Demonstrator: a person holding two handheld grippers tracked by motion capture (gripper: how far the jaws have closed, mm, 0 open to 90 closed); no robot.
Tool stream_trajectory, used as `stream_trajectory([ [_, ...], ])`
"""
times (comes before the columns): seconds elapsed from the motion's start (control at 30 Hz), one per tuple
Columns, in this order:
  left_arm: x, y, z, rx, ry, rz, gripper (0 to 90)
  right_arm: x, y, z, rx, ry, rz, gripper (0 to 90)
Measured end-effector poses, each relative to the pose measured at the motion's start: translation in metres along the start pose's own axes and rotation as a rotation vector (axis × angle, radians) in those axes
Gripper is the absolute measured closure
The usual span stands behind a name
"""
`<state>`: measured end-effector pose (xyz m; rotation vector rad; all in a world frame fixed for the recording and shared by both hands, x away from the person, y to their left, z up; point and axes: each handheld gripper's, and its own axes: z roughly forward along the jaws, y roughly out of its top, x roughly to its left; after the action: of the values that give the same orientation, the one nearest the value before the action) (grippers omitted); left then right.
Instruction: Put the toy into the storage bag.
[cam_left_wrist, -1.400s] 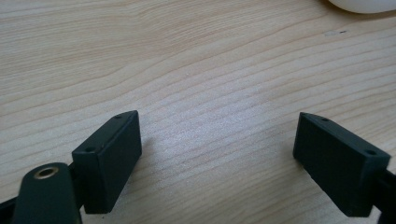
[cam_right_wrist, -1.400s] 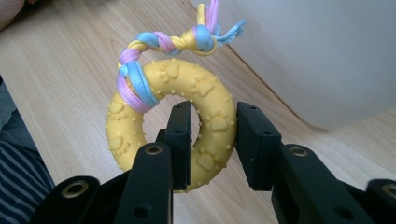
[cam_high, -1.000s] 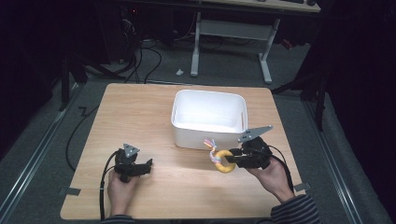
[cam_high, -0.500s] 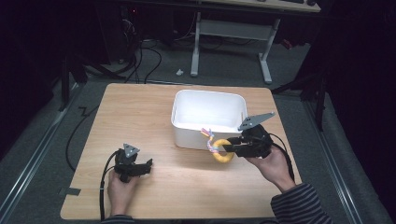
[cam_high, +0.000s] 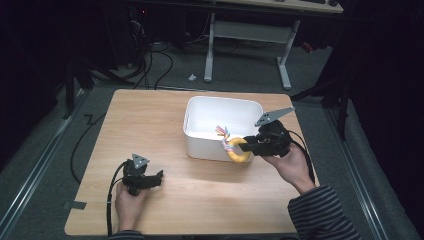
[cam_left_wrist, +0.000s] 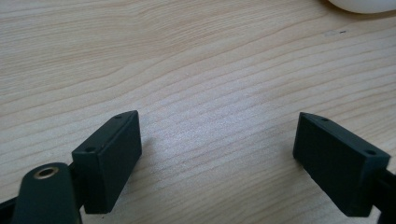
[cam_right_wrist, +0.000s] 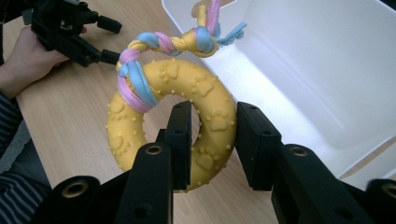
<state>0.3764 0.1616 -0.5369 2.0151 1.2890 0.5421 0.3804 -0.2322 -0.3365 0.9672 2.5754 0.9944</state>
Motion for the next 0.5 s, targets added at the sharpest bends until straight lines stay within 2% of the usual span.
stream_trajectory([
  [0.5, 0.000, 0.000, 0.000, 0.000, 0.000, 0.000, 15.7, -0.030, 0.020, 0.008, 0.031, -0.039, 0.069, 67.8],
])
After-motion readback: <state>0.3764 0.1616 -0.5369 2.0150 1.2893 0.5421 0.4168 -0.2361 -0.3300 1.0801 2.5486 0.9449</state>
